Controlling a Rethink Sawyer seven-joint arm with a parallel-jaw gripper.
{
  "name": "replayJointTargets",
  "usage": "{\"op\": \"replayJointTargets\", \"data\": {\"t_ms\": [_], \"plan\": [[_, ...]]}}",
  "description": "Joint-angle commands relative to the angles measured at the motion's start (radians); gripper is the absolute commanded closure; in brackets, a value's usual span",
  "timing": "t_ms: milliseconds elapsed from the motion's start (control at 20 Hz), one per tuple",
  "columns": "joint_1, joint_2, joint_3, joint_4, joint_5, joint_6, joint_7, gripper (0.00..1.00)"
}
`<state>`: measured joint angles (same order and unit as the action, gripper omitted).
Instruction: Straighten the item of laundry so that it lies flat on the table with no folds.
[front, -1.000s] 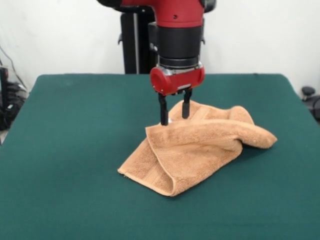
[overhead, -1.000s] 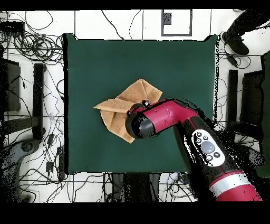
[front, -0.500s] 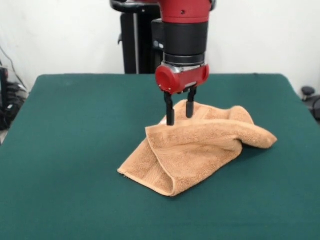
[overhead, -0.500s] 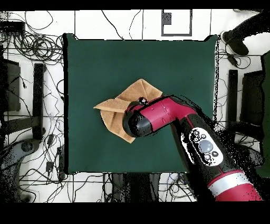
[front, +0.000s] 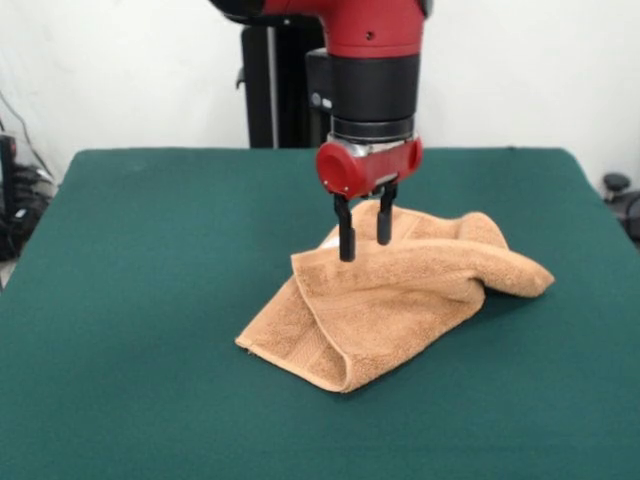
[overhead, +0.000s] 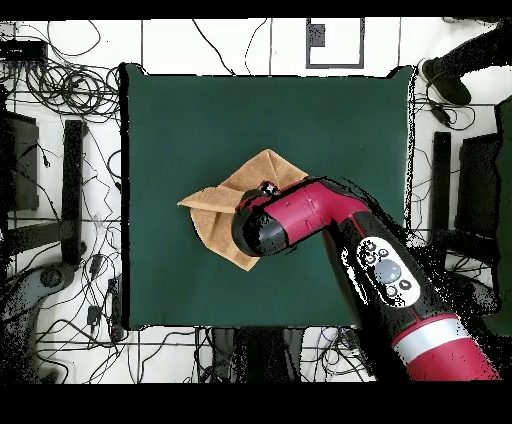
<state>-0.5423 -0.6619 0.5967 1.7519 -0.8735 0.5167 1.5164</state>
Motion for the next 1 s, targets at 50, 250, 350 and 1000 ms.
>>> {"op": "replayJointTargets", "data": {"t_ms": [50, 250, 350, 1000], "plan": [[0.016, 0.097, 0.075, -0.025, -0.072, 0.068, -0.28, 0.0], [-0.001, 0.109, 0.077, -0.019, -0.059, 0.078, -0.274, 0.0], [-0.011, 0.119, 0.083, -0.02, -0.051, 0.088, -0.279, 0.0], [-0.083, 0.205, 0.097, -0.036, -0.012, 0.185, -0.326, 0.0]]}}
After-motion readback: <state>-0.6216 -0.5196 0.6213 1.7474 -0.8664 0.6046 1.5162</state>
